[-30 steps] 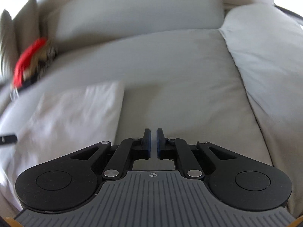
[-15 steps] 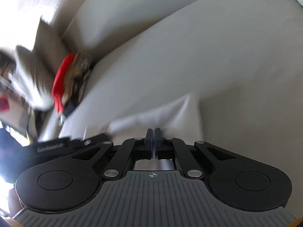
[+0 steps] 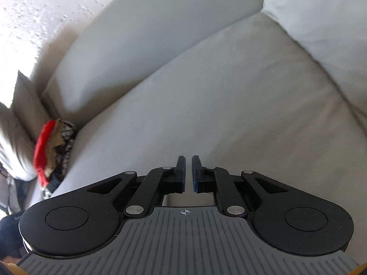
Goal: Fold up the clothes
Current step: 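Pull both open tools back from the folded shirt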
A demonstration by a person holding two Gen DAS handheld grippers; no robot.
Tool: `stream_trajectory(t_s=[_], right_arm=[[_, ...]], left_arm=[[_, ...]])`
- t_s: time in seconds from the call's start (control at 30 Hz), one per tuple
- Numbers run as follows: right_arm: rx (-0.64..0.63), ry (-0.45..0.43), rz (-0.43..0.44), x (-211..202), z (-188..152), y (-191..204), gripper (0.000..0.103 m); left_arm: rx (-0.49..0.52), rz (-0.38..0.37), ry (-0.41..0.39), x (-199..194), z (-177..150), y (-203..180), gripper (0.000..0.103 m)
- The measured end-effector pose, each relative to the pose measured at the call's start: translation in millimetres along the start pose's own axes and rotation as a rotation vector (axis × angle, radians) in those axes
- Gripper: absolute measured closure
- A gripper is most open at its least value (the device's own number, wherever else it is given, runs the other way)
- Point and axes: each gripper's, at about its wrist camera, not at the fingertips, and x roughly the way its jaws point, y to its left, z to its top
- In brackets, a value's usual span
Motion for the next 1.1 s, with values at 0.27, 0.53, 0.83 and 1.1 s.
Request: stream_trajectory(t_s=[0.27, 0.53, 0.83, 1.1], right_arm=[[-0.120, 0.007, 0.057, -90, -29, 22, 0.091], [-0.437, 0.170, 0.020, -122, -97, 75, 0.083], [-0.641, 0.193, -0.005, -133, -155, 102, 0.076], [-0.655, 0.272, -0.059, -155, -170, 77, 0.073]], left_arm=[[0.176, 0.011, 0.060, -85, -36, -15, 0.064], [0.392, 0.105, 0.112, -121, -106, -31, 0.064], [0.509, 0.134, 0.156, -107, -139, -36, 0.063], [0.532, 0.167, 0.170, -111, -142, -30, 0.058]])
